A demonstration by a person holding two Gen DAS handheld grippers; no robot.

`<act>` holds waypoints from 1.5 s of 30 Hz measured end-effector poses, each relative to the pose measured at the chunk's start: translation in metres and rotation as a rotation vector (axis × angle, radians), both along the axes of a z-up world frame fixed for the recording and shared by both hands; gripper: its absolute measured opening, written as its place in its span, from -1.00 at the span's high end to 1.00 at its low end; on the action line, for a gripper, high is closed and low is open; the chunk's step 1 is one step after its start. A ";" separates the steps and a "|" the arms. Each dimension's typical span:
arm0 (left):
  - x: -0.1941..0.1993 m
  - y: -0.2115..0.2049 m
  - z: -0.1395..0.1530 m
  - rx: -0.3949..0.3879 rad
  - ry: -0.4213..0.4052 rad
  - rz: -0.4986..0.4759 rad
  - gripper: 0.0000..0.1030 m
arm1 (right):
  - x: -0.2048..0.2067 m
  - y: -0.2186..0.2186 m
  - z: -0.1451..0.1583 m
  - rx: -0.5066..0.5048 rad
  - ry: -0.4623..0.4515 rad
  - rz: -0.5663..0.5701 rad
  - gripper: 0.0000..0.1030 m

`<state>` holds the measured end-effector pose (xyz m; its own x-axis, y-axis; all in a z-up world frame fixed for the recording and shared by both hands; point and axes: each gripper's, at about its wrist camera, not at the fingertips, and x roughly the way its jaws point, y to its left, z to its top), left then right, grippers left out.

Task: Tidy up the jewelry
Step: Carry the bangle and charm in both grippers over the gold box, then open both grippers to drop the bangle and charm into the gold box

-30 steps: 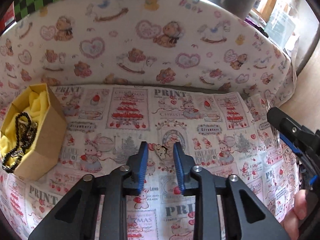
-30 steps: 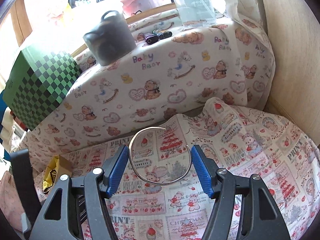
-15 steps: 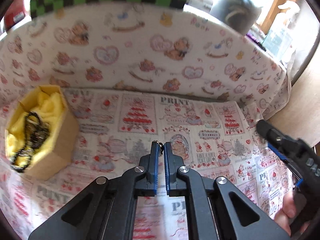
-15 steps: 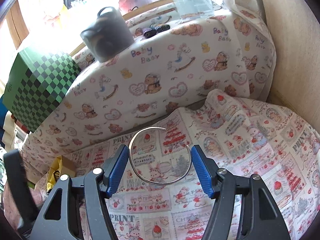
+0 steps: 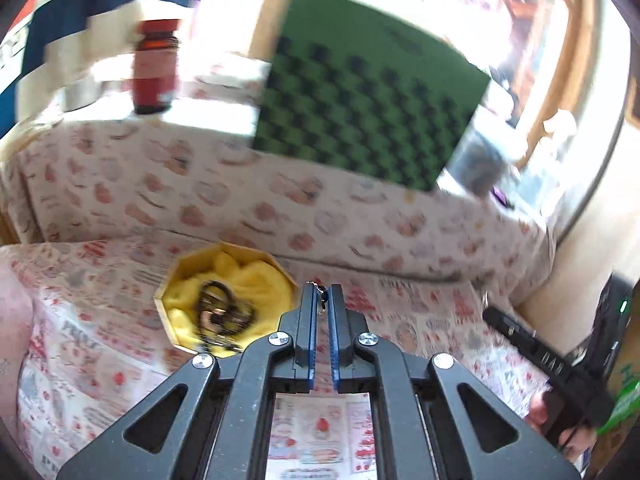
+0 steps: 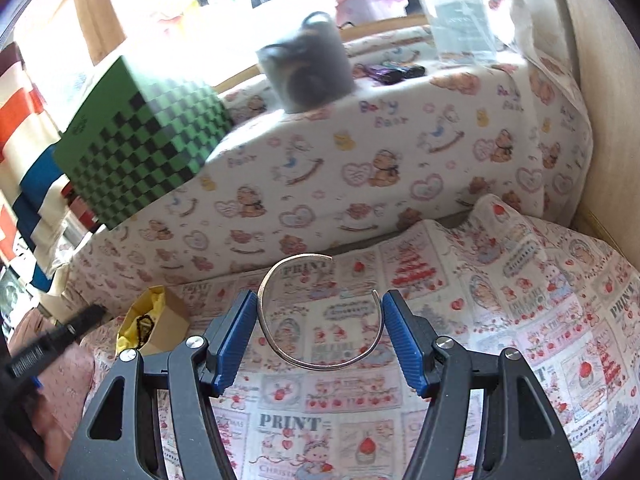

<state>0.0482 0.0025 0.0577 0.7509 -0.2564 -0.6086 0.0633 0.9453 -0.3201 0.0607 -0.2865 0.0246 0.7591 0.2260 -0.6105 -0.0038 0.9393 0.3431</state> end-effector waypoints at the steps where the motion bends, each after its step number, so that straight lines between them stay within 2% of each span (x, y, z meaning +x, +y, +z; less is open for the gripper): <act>1: -0.001 0.010 0.002 -0.026 -0.004 0.009 0.91 | 0.000 0.003 0.001 -0.002 -0.011 0.012 -0.30; 6: -0.003 0.050 0.005 -0.090 -0.049 0.075 0.91 | -0.012 0.015 0.006 -0.048 -0.102 0.008 -0.30; 9: -0.001 0.064 0.003 -0.087 -0.067 0.095 0.91 | -0.017 0.019 0.010 -0.041 -0.149 0.036 -0.30; 13: 0.011 0.075 -0.011 -0.120 -0.004 0.081 0.91 | -0.023 0.025 0.014 -0.028 -0.189 0.077 -0.30; 19: 0.025 0.071 -0.031 -0.109 0.100 0.048 0.91 | -0.026 0.042 0.019 -0.075 -0.260 0.092 -0.30; 21: 0.029 0.072 -0.038 -0.117 0.130 0.046 0.91 | -0.021 0.048 0.019 -0.082 -0.258 0.081 -0.30; 26: 0.031 0.081 -0.042 -0.161 0.151 0.056 0.91 | -0.007 0.074 0.026 -0.042 -0.224 0.154 -0.30; 31: 0.024 0.089 -0.033 -0.205 0.122 0.066 0.88 | -0.002 0.114 0.036 -0.045 -0.224 0.233 -0.30; 33: 0.018 0.094 -0.025 -0.209 0.089 0.087 0.73 | 0.000 0.128 0.037 -0.027 -0.217 0.262 -0.30; 37: -0.002 0.103 0.000 -0.156 -0.012 0.151 0.56 | 0.004 0.160 0.037 -0.035 -0.207 0.314 -0.30; 39: -0.012 0.109 0.009 -0.170 -0.048 0.174 0.46 | 0.008 0.179 0.033 -0.051 -0.195 0.340 -0.30; 41: -0.020 0.115 0.016 -0.201 -0.073 0.181 0.45 | 0.014 0.191 0.028 -0.047 -0.173 0.361 -0.30; 45: -0.032 0.119 0.031 -0.169 -0.134 0.224 0.31 | 0.032 0.210 0.011 -0.018 -0.099 0.383 -0.30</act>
